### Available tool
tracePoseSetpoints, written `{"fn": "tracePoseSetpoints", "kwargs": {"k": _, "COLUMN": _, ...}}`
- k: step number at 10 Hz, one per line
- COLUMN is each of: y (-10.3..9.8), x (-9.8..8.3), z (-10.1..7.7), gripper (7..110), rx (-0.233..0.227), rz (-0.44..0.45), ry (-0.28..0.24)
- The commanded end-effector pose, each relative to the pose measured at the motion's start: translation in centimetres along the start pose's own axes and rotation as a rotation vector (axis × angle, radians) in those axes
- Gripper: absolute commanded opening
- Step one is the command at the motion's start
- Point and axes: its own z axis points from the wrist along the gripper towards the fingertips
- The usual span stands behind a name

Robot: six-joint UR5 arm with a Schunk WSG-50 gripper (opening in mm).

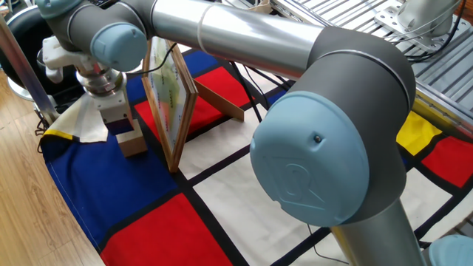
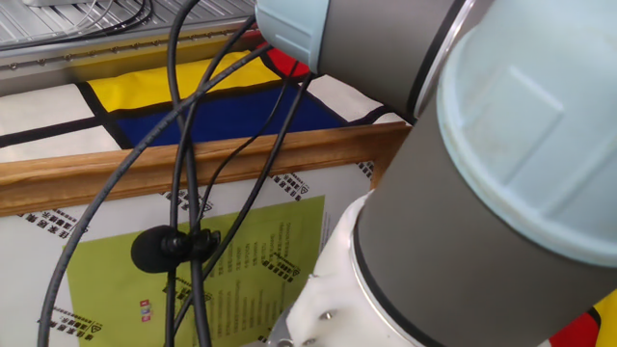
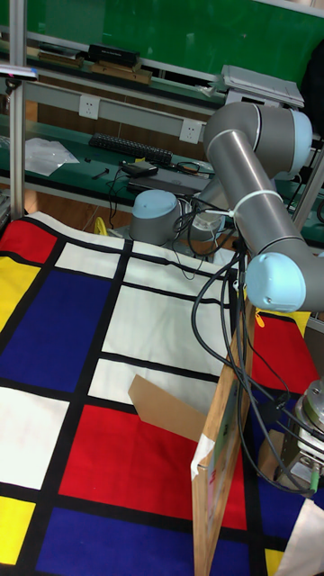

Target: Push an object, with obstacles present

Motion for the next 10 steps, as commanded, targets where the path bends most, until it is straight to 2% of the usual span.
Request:
{"fn": "tracePoseSetpoints", "kwargs": {"k": 1, "y": -0.5, "x": -0.5, "z": -0.3, "gripper": 7, "rx": 0.004, "rz": 0.015, "ry": -0.012}}
{"fn": "tracePoseSetpoints", "kwargs": {"k": 4, "y": -2.8, "x": -1.2, "z": -1.9, "gripper": 7, "rx": 0.017, "rz": 0.021, "ry": -0.009}}
{"fn": "tracePoseSetpoints", "kwargs": {"k": 5, "y": -4.5, "x": -1.7, "z": -2.9, "gripper": 7, "rx": 0.051, "rz": 0.047, "ry": -0.024}}
{"fn": "tracePoseSetpoints", "kwargs": {"k": 6, "y": -6.2, "x": -1.4, "z": -4.0, "gripper": 7, "rx": 0.084, "rz": 0.056, "ry": -0.018}}
{"fn": "tracePoseSetpoints", "kwargs": {"k": 8, "y": -7.9, "x": -0.6, "z": -6.3, "gripper": 7, "rx": 0.077, "rz": 0.054, "ry": -0.011}}
{"fn": "tracePoseSetpoints", "kwargs": {"k": 10, "y": -9.7, "x": 0.5, "z": -9.2, "gripper": 7, "rx": 0.103, "rz": 0.080, "ry": -0.013}}
